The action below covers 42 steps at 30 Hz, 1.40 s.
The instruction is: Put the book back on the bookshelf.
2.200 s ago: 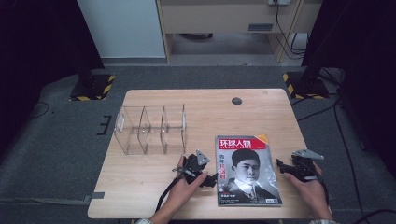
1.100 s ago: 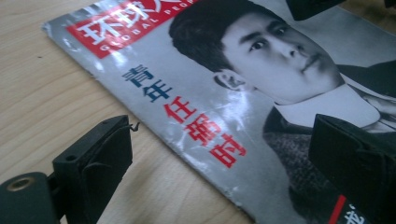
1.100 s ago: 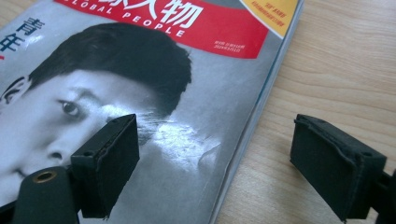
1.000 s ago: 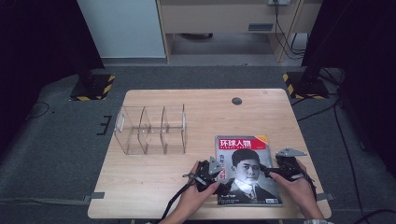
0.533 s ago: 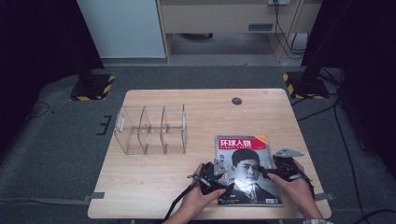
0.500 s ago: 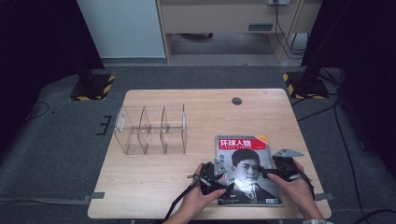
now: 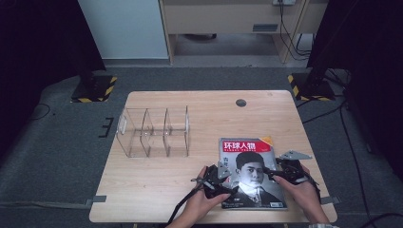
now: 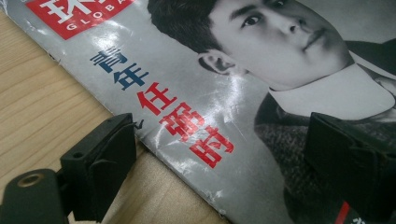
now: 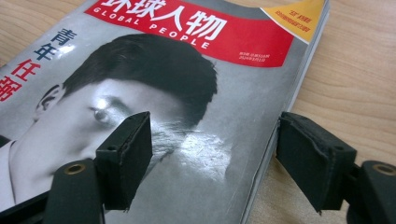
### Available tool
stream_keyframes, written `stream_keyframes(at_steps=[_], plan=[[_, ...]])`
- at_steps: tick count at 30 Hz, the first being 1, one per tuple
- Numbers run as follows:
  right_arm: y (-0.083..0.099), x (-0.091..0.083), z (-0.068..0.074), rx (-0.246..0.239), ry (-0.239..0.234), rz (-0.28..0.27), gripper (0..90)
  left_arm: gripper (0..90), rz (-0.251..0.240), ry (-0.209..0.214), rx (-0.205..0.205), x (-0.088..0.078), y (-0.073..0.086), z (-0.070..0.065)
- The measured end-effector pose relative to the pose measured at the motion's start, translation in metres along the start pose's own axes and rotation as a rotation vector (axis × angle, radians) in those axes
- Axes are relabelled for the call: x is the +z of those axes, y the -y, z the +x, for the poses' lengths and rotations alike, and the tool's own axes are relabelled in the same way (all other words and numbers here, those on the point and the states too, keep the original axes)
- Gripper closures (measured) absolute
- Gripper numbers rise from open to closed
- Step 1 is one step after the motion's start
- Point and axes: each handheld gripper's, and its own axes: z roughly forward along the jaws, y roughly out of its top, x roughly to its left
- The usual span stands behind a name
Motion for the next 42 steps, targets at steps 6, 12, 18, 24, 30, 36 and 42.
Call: stream_keyframes(at_steps=[6,12,18,24,30,36,42], plan=[[-0.004,-0.006,0.004,-0.013,0.004,-0.025,34.0,8.4,0.000,0.000,0.000,0.000,0.000,0.000],[-0.007,-0.010,0.006,-0.023,-0.007,-0.057,41.5,8.4,0.000,0.000,0.001,0.000,0.000,0.000],[-0.011,-0.016,0.009,0.013,-0.075,-0.115,45.8,8.4,0.000,0.001,0.001,0.000,0.000,0.000],[-0.008,-0.009,0.016,0.008,-0.109,-0.099,38.9,8.4,0.000,0.001,0.001,0.000,0.000,0.000],[-0.005,-0.006,0.018,-0.028,-0.091,-0.074,34.1,8.4,0.001,0.001,0.001,0.000,0.000,0.000],[-0.004,-0.003,0.019,-0.050,-0.076,-0.041,32.1,8.4,0.001,0.002,0.000,0.000,0.000,0.000],[-0.006,-0.012,0.022,-0.062,-0.082,-0.075,40.5,8.4,0.000,0.002,0.001,0.000,0.000,0.000]])
